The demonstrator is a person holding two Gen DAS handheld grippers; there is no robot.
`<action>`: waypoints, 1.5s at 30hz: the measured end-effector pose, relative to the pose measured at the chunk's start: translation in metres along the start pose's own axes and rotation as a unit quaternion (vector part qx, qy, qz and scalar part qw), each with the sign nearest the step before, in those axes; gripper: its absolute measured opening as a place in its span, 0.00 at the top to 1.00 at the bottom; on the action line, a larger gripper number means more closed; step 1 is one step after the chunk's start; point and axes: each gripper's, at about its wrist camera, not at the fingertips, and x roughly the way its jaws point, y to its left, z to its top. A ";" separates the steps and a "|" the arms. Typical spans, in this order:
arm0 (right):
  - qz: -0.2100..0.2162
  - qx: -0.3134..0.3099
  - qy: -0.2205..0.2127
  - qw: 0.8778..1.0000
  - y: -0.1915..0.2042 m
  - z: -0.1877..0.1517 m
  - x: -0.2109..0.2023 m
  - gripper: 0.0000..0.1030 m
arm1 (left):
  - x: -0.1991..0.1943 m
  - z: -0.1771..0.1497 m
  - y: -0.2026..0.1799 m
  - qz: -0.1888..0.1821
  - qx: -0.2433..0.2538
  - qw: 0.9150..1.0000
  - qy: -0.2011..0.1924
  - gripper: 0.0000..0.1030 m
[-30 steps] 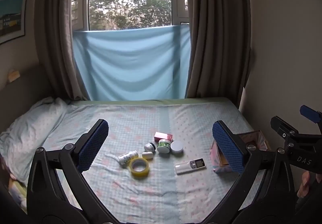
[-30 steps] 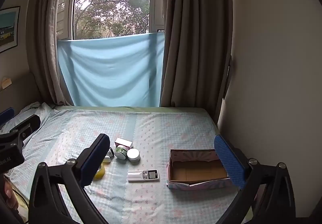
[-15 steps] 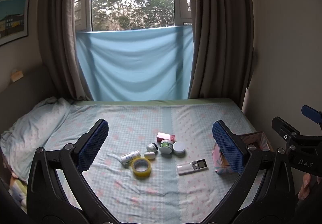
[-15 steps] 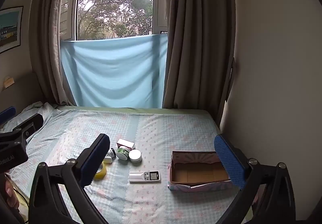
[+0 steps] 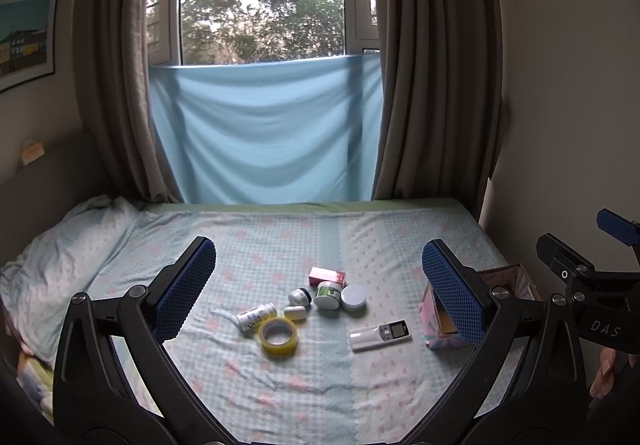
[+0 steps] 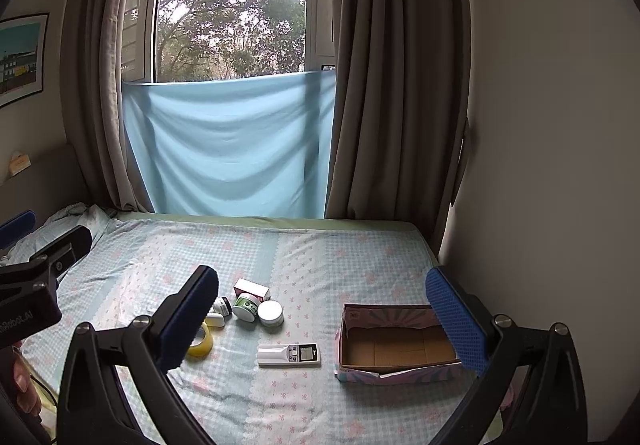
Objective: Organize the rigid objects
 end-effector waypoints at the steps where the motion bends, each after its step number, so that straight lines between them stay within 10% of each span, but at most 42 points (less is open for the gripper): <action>1: 0.001 0.000 0.000 1.000 -0.001 0.000 0.000 0.00 | 0.000 0.000 0.000 0.000 0.000 1.000 0.000 0.01; 45: 0.001 0.004 -0.008 1.000 0.001 -0.005 0.006 0.00 | 0.008 -0.002 -0.003 -0.011 -0.002 1.000 0.003 0.01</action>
